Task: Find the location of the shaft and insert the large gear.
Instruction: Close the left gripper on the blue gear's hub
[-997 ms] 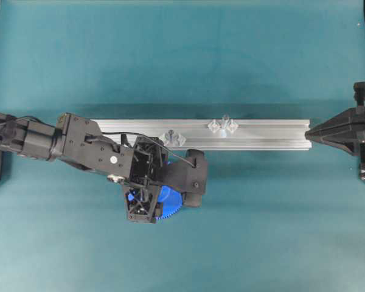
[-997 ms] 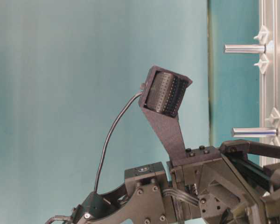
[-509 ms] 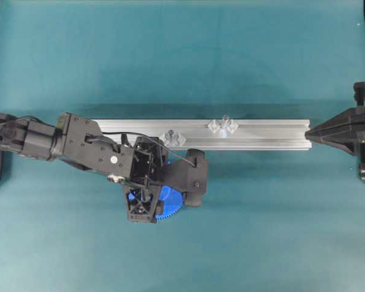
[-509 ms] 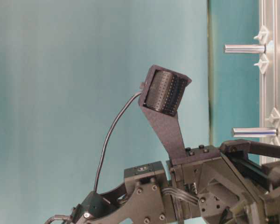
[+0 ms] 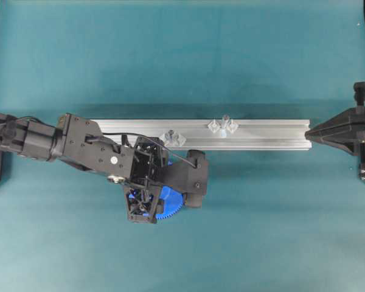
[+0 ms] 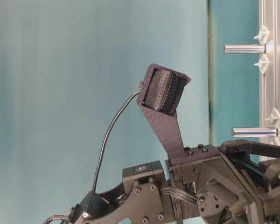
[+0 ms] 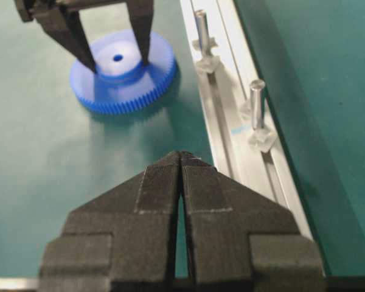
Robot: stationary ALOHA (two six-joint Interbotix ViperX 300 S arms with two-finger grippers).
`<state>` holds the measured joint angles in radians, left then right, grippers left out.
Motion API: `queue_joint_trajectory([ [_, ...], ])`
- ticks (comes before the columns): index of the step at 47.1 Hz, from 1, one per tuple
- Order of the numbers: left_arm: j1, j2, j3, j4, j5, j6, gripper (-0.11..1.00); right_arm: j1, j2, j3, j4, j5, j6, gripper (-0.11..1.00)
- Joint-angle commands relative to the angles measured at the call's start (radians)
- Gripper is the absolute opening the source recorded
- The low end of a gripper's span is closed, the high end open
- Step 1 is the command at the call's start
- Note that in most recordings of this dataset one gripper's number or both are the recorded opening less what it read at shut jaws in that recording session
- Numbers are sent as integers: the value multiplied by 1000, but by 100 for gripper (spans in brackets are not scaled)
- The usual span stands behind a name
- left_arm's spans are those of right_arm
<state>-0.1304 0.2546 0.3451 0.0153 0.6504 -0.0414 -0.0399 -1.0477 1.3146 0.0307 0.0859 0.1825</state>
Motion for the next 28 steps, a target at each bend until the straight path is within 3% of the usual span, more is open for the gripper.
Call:
queue_joint_trajectory([
  [1, 3, -5, -3, 3, -3, 2, 71, -3, 6, -8, 0, -6, 11, 1],
  [28, 3, -31, -64, 3, 6, 5, 71, -3, 5, -9, 0, -2, 11, 1],
])
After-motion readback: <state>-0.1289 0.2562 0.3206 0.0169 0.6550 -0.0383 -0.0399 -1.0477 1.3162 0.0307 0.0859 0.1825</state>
